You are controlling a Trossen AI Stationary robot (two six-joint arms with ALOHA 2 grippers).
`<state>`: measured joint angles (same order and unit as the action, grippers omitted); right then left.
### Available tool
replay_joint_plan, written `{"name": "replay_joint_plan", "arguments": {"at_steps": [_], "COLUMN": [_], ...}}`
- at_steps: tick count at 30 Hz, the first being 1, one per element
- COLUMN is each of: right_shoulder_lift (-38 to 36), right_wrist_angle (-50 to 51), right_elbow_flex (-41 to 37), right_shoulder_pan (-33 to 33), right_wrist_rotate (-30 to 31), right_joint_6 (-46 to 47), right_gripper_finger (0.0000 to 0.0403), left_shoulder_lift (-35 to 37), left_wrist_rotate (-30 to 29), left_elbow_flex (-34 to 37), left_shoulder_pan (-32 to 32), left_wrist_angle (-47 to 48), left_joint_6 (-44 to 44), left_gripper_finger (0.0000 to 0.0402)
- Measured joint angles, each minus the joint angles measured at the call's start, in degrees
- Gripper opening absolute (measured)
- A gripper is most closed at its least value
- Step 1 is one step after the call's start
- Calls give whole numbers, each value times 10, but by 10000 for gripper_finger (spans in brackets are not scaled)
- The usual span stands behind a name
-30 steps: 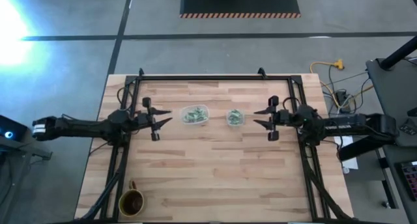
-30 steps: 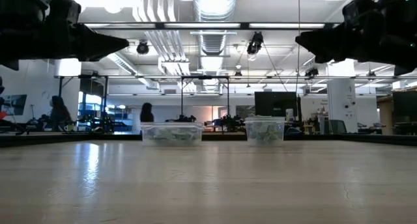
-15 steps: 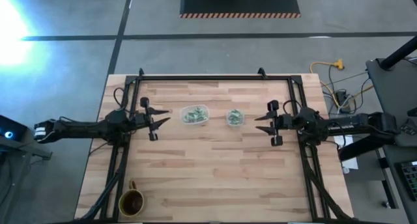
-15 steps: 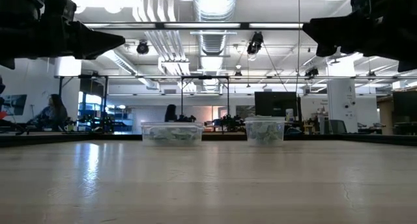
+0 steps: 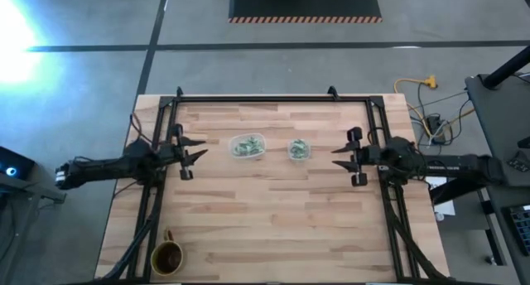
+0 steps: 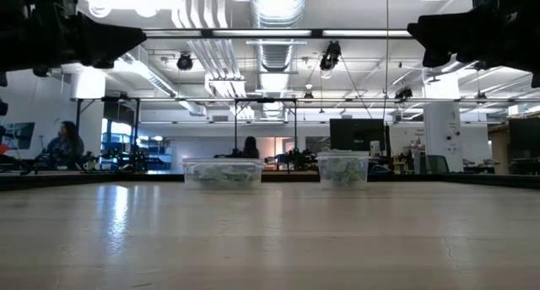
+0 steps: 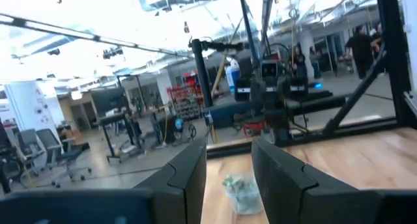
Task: Pick and place Stevia / Truvia into bins
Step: Return to Home Position
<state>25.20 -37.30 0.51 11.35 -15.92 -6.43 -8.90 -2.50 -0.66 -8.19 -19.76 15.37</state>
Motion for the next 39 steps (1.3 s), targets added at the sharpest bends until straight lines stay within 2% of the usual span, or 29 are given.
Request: {"name": "replay_joint_plan", "arguments": {"at_steps": [8, 27, 33, 39], "right_shoulder_lift": [-78, -252, -252, -251], "right_wrist_angle": [68, 208, 197, 189], "right_elbow_flex": [0, 0, 0, 0], "right_shoulder_pan": [0, 0, -1, -34], "right_wrist_rotate": [0, 0, 24, 39], "right_joint_6": [-2, -2, 1, 6], "right_gripper_finger": [128, 128, 128, 128], "left_shoulder_lift": [76, 73, 73, 73], "left_wrist_rotate": [4, 4, 3, 3], "left_elbow_flex": [0, -4, -6, -10], "left_shoulder_pan": [0, 0, 0, 0], "left_wrist_angle": [69, 71, 71, 73], "left_joint_6": [-2, -13, -15, -16], "left_gripper_finger": [107, 107, 107, 107]}}
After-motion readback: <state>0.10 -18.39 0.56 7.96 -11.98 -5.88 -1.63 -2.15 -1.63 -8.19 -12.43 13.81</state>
